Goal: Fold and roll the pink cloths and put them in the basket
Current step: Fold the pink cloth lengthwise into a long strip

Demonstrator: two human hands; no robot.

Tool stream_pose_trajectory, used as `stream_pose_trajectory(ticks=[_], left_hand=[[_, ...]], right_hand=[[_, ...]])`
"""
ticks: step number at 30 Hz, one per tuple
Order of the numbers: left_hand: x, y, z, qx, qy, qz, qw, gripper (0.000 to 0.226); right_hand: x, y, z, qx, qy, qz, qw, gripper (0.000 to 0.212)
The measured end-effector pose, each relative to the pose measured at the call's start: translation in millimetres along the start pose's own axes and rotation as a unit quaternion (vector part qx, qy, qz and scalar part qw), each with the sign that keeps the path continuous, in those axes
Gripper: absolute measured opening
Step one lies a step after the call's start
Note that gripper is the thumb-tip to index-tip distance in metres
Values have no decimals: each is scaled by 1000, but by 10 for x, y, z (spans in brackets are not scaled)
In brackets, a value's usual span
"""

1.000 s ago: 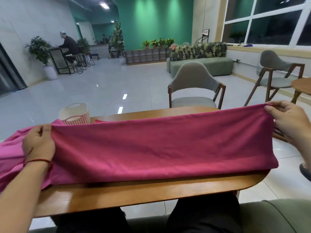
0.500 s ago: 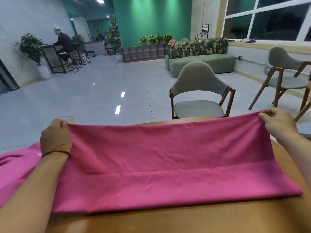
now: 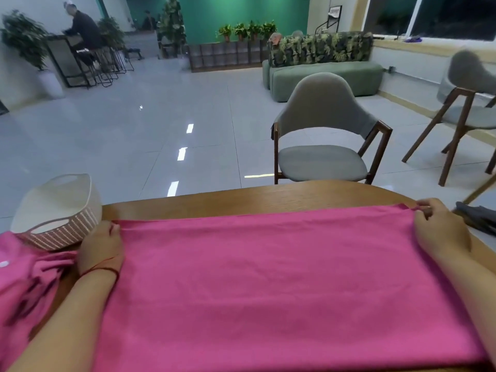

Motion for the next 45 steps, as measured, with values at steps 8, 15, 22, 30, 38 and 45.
stream_pose_trajectory(ticks=[8, 15, 22, 30, 38, 45], left_hand=[[-79, -96, -551, -1, -18, -56, 998, 21], [92, -637, -519, 65, -22, -91, 993, 26], [116, -133, -153, -42, -12, 5, 999, 21], [-111, 257, -48, 2, 6, 25, 1000, 16], [-109, 212, 36, -19, 28, 27, 999, 15], [85, 128, -75, -9, 91, 178, 980, 20]], right_hand=[[192, -294, -160, 17, -9, -18, 1000, 30], [21, -637, -153, 67, -1, 29, 997, 25], [1, -300, 78, 2, 31, -26, 999, 25], [211, -82, 78, 3, 3, -65, 998, 28], [203, -52, 75, 14, -8, -81, 997, 31], [66, -32, 26, -2, -48, -151, 987, 34]])
Point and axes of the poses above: each hand's wrist, its own z-axis towards the middle knuckle, its own y-axis out of the palm, x = y × z, the point moved 1 cm from there along z, towards the middle knuckle, and after that the axes turned 12 degrees about z, right-handed, at the moved point
